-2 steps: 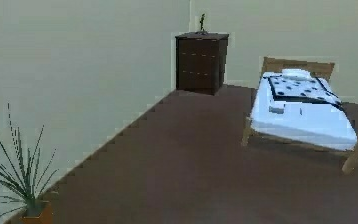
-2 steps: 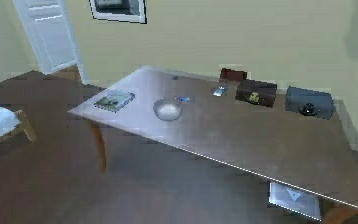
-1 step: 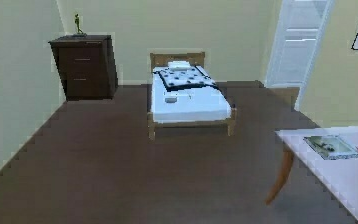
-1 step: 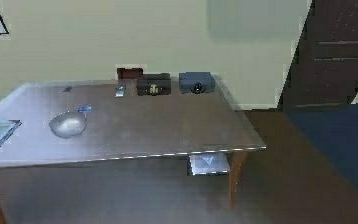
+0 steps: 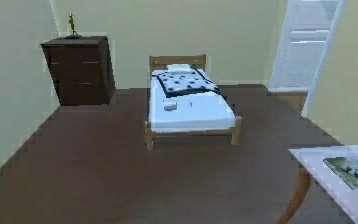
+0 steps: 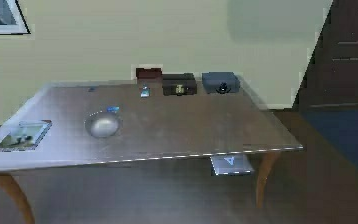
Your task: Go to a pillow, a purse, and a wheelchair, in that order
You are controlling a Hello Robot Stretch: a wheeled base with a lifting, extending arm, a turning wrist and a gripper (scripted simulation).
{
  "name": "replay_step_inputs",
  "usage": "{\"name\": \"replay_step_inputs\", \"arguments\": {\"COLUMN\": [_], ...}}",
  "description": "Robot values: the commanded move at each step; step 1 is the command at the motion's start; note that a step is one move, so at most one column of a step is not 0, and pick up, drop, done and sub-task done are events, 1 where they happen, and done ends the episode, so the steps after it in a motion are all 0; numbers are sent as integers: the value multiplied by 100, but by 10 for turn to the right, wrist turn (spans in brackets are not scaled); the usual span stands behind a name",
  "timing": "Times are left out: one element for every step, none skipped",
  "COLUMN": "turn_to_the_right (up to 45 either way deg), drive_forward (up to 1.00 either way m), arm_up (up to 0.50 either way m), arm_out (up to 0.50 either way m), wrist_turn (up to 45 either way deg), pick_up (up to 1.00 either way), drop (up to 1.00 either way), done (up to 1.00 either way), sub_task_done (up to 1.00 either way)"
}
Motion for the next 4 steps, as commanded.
{"name": "replay_step_inputs", "arguments": {"turn_to_the_right": [90, 0, 0, 450], "drive_forward": [0, 100, 35, 0], "arm_up": [0, 0, 0, 0], "arm_out": [0, 0, 0, 0], "wrist_turn": [0, 0, 0, 0], "pick_up": [0, 0, 0, 0], "drop": [0, 0, 0, 0], "done": [0, 0, 0, 0], "sub_task_done": [0, 0, 0, 0]}}
